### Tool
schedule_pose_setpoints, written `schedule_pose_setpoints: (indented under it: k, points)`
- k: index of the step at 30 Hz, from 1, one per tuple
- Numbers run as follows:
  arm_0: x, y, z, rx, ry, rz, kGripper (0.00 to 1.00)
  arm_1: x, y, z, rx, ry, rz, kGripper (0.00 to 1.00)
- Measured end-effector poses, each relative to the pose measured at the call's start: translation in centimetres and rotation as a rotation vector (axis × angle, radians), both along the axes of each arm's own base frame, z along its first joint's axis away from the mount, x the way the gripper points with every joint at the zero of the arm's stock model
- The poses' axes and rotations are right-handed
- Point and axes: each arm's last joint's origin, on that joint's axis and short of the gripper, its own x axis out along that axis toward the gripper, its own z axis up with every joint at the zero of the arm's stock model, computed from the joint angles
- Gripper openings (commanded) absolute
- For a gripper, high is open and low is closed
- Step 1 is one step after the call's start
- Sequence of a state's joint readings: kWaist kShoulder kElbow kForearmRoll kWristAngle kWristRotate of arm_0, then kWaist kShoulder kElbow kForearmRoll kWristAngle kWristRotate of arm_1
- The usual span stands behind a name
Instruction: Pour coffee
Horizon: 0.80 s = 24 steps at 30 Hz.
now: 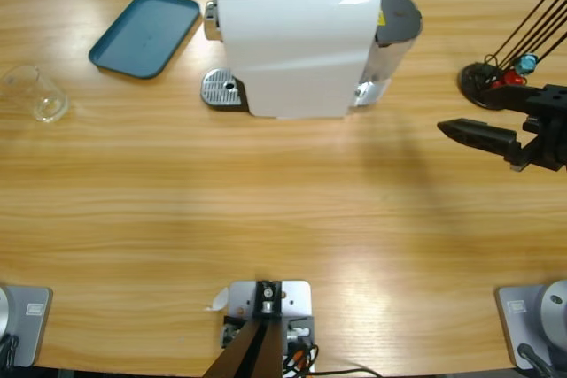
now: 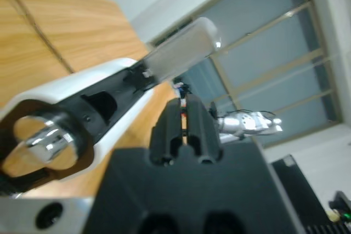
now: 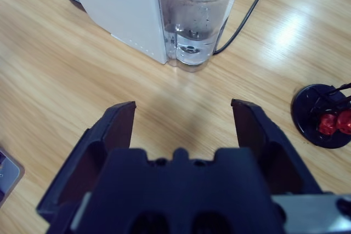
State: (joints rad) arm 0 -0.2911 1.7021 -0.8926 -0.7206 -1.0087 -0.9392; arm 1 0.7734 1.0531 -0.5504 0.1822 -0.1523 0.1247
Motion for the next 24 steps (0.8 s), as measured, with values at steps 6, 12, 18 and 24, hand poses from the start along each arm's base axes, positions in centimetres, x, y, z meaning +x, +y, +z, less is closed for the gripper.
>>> schedule_pose_setpoints:
  k: [6,12,18,24]
  points:
    - [-4.2,0.5,1.5,0.385,-0.024,0.218,0.493,0.0,0.0,0.0,0.0,0.0,0.0,0.766]
    - [-8.1,1.7,3.0,0.784,-0.155,0.298,0.884,0.3,-0.4,0.2,-0.001,0.001,-0.119,0.894]
    - [-11.5,2.6,3.9,0.991,-0.295,0.351,0.881,1.9,-1.1,2.3,-0.082,-0.003,-0.314,0.93]
    - [-13.5,3.0,3.6,1.029,-0.359,0.423,0.879,3.1,-2.6,2.6,-0.06,0.055,-0.421,0.796]
